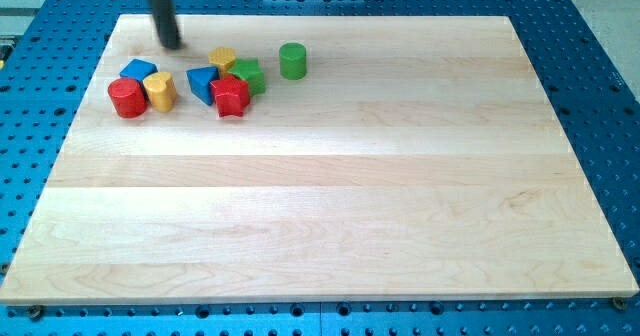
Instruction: Move the cube close to the green blocks
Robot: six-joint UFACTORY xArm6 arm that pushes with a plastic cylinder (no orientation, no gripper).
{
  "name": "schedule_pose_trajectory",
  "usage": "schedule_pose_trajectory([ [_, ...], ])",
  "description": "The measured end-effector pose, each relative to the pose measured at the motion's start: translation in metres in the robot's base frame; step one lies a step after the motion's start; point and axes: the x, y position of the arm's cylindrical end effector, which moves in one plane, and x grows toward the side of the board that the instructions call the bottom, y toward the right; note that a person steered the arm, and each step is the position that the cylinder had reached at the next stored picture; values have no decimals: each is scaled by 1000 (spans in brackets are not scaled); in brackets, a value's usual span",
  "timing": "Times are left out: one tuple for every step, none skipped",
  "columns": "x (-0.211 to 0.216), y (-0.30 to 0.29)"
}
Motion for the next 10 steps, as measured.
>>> schedule_pose_trajectory([
  [31,-17],
  [68,-4],
  [100,13],
  [137,34],
  [161,69],
  [201,113],
  [216,13],
  [219,109],
  [222,178],
  [220,208],
])
